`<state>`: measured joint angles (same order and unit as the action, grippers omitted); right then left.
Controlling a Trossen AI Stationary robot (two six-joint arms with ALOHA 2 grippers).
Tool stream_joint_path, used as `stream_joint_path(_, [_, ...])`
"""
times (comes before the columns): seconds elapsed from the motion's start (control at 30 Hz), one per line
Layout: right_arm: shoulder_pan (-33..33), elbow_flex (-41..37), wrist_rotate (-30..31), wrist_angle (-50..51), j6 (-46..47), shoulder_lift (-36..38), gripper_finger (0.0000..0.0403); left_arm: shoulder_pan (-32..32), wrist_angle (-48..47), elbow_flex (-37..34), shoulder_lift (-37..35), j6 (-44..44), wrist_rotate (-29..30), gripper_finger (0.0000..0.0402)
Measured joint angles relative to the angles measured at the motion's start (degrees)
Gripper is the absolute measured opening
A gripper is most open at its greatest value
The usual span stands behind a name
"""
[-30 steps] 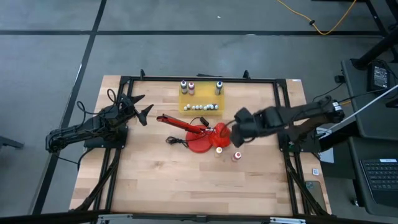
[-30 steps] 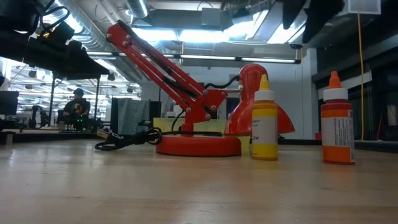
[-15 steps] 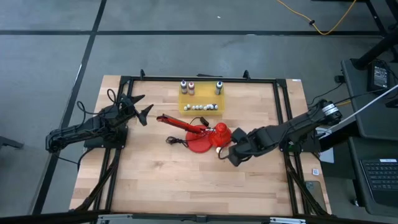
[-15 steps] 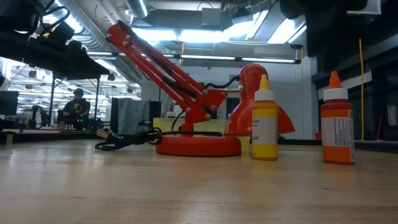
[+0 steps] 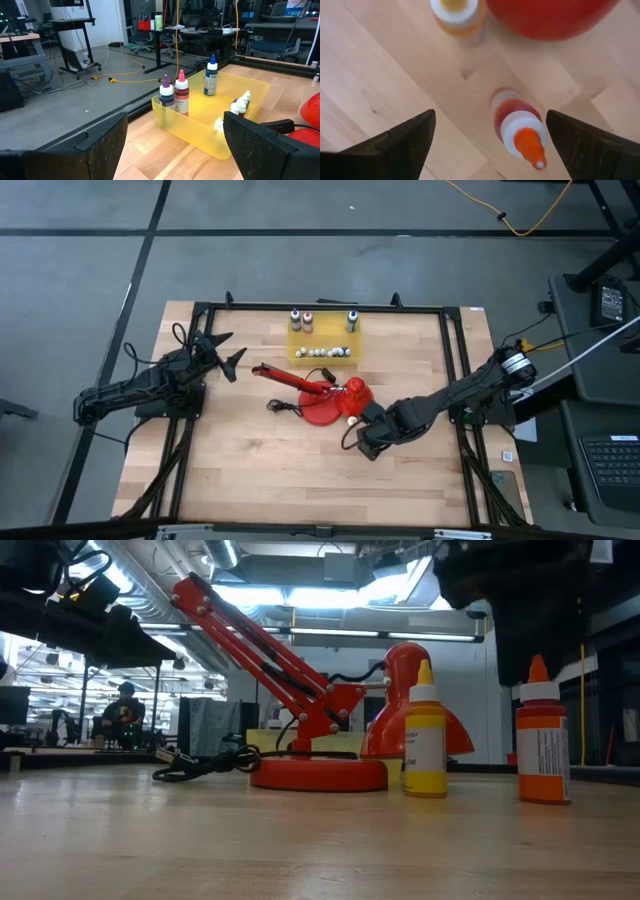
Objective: Pick & Place food coloring
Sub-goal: Put the orange food coloring bottle into the yellow bin
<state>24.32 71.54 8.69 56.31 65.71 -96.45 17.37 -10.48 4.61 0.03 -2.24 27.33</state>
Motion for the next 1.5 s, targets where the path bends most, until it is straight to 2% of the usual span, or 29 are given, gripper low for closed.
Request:
stream_joint_path(0.33, [0.2,-3.0,-1.5,-2.0,0.0,0.0,0.0379,0.0,0.0,0.0,0.0,0.0,0.0,0.0319])
stream_joint_path(0.47, [0.2,-3.0,-2.4,-2.2,0.0,0.1,0.0365,0.0,0.0,0.0,0.0,0.0,0.0,0.0319])
stream_joint_path(0.9, [0.2,-3.0,-2.3,-2.0,1.4,0.1,0.0231,0.0,0.0,0.0,0.0,0.0,0.0,0.0319])
stream_joint_path(1.07, [0.2,-2.8,-2.3,-1.3,1.4,0.1,0.0166,0.0,0.0,0.0,0.0,0.0,0.0,0.0319])
stream_joint_path(1.17, [0.2,-0.8,-1.0,1.8,1.2,0.1,0.0122,0.0,0.0,0.0,0.0,0.0,0.0,0.0319])
stream_joint_path(1.5, [-1.5,14.4,-0.3,18.8,-9.1,0.1,0.0121,0.0,0.0,0.0,0.0,0.0,0.0,0.0319])
